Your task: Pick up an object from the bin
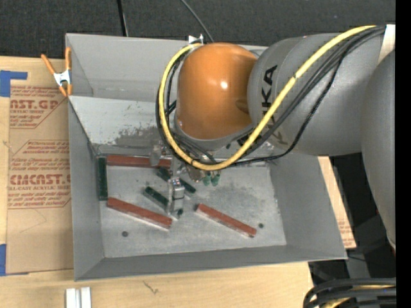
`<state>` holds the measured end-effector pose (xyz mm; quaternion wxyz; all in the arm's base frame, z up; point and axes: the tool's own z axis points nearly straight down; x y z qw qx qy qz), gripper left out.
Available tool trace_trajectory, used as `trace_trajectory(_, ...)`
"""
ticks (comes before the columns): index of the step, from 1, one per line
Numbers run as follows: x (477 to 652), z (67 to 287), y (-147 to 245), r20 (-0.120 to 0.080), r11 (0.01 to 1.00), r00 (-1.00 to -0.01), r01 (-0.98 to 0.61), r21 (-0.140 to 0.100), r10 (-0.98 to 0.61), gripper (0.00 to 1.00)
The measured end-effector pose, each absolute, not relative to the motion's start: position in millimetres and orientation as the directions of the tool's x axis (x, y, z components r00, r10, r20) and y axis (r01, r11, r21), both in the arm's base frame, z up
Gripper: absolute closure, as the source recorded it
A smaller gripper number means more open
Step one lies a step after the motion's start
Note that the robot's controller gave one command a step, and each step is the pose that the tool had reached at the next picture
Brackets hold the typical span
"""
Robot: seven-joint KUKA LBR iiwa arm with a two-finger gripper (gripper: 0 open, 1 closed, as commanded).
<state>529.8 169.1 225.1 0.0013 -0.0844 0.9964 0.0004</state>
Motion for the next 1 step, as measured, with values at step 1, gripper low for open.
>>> trace_trajectory(1, 522.0, 186.9, 163.5, -0.010, 0.992, -0.992, -0.124, 0.003, -0.124, 0.00)
